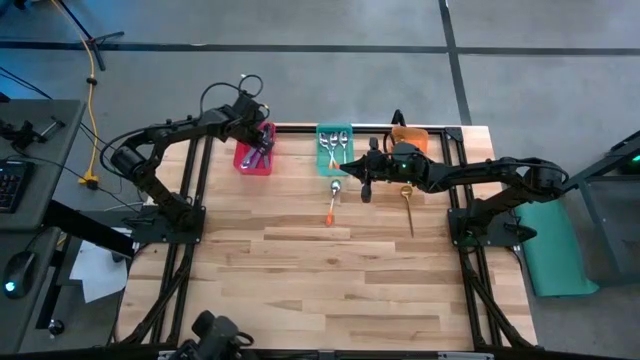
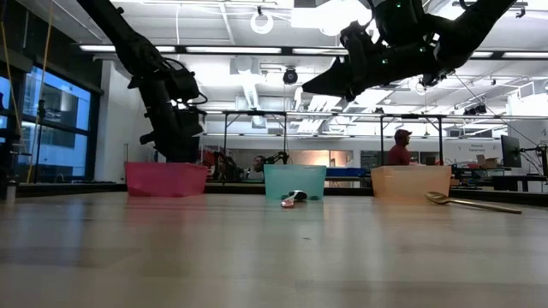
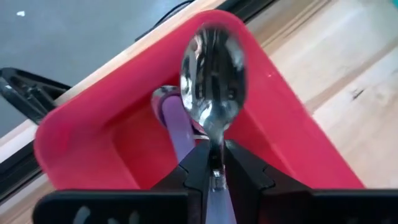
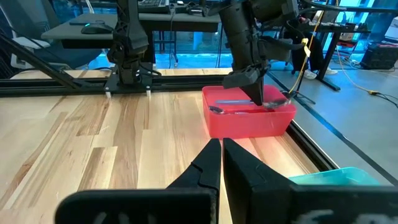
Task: Sort silverware by color (type)
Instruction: Put the violet spoon into the red bin, then put the gold spoon into the orange bin
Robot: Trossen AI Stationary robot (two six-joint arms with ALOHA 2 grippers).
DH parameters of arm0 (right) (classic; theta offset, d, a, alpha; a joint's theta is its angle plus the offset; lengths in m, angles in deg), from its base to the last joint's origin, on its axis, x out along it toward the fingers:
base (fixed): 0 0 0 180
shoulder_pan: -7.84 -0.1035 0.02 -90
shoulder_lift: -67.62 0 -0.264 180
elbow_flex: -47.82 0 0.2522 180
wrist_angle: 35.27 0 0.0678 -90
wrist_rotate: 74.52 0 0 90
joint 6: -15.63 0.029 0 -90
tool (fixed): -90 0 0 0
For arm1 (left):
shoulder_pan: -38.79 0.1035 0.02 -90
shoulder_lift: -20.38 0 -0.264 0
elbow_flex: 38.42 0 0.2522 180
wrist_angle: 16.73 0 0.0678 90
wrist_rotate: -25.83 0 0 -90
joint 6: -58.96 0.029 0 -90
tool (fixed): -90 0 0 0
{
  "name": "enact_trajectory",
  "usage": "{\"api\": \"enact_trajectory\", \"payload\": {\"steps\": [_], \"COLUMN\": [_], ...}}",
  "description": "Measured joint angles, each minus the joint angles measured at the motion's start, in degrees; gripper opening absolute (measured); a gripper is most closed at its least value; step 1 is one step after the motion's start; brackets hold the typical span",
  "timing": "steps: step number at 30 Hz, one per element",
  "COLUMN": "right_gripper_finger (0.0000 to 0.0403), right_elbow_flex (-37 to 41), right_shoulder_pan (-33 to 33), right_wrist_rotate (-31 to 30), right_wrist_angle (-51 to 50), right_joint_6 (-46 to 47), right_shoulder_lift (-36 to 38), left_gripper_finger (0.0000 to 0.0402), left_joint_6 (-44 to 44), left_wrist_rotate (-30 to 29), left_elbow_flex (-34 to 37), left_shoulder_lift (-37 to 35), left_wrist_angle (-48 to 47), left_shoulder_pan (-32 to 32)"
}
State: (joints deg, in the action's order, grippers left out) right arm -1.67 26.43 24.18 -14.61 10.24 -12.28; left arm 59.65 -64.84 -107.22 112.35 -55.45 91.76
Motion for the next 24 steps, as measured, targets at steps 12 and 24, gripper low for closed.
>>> {"api": "enact_trajectory", "payload": {"steps": [12, 24], "right_gripper_finger": [0.0, 0.0], "right_elbow_flex": [0.0, 0.0], "right_shoulder_pan": [0.0, 0.0], "right_wrist_rotate": [-0.2, -6.6], "right_wrist_angle": [-1.1, -2.1], "right_joint_6": [-0.2, -0.9], "right_shoulder_lift": [0.0, 0.0], "left_gripper_finger": [0.0047, 0.0002], "left_joint_6": [4.6, 3.6], "left_wrist_rotate": [-1.6, 6.1], "left_elbow_flex": [1.2, 28.1], "left_shoulder_lift": [-2.8, -22.8], "left_wrist_angle": [3.3, 40.7], "left_shoulder_pan": [-0.1, -10.4]}}
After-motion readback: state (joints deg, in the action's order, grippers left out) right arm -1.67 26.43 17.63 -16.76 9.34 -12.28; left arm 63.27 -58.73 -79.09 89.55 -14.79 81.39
